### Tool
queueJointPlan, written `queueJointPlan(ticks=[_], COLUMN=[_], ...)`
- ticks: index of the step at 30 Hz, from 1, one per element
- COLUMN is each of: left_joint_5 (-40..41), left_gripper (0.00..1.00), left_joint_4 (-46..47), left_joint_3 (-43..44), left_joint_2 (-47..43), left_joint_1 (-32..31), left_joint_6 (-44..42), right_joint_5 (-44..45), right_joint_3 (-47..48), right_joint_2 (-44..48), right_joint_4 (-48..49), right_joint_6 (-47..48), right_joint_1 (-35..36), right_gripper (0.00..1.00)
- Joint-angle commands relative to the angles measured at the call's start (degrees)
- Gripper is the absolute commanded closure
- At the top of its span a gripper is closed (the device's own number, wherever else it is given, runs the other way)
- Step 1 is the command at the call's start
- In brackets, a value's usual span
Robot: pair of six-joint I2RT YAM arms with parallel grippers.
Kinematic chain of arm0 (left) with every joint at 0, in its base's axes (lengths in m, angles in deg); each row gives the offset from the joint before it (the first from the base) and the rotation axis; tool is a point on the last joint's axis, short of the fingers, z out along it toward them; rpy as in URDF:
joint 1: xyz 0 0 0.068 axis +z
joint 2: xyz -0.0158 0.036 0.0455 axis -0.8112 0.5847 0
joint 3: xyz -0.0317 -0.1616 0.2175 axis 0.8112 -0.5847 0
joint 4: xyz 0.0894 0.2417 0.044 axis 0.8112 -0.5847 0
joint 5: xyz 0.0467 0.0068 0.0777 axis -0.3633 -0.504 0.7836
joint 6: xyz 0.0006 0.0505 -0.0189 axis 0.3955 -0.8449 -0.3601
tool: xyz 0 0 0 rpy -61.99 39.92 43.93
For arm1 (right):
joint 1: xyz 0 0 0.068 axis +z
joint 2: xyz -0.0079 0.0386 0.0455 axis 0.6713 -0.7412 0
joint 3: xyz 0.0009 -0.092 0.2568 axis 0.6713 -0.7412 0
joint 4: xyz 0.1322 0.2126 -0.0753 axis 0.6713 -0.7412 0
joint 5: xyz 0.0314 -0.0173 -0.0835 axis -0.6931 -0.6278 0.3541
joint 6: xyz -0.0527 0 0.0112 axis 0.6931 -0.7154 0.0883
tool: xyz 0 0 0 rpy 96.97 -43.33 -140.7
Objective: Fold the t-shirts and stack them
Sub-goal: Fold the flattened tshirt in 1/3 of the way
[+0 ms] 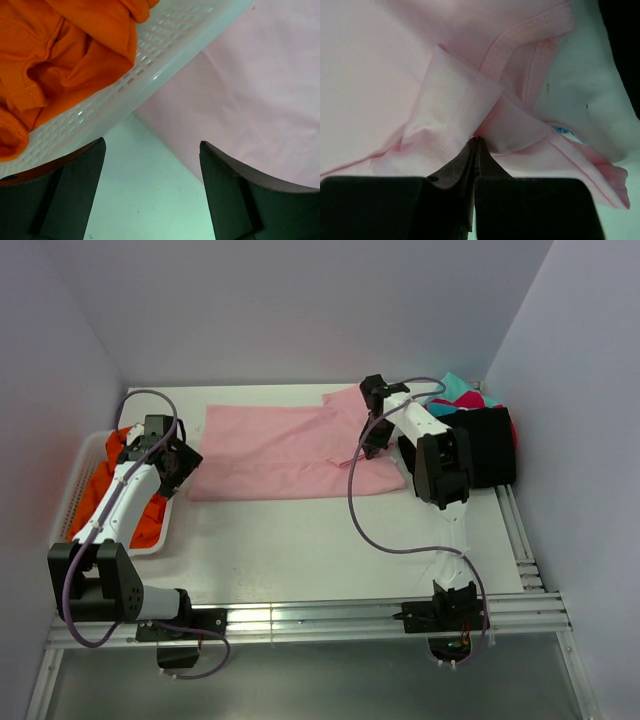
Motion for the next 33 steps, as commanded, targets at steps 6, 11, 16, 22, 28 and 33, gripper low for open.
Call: queueJointPlan(ticks=[6, 11, 16, 22, 28, 33], left_joint_5=[1.3, 1.0, 0.6, 0.9, -1.8, -3.3], left_gripper=[0.18, 0.18, 0.18, 0.18, 0.18, 0.19], left_joint_4=[-0.6, -0.1, 0.1, 0.0, 2.7, 5.0], left_joint_3=[-2.6, -4.1, -4.6, -3.9, -2.8, -3.5], left_joint_2=[-2.8, -3.2, -2.5, -2.4, -0.5, 1.3], left_joint_1=[0.3, 0.3, 0.3, 0.3, 0.3, 0.3], left_joint_6=[-2.3, -2.8, -3.3, -5.3, -5.6, -4.7], right_joint_5=[-1.4, -5.1, -11.2, -19.4, -5.4, -2.1], right_joint_3=[6.0, 14.7, 21.1, 21.9, 9.9, -0.6], right_joint_2=[-4.3, -7.8, -9.8, -8.4, 9.8, 16.7], right_joint_4=[0.6, 0.3, 4.2, 18.4, 16.5, 12.0], right_joint_6=[-2.4, -5.3, -7.6, -8.1, -1.4, -0.9], right_joint_1=[-0.2, -0.4, -0.6, -1.5, -2.1, -2.7], right_gripper=[1.00, 1.00, 0.96, 0.20, 0.18, 1.00])
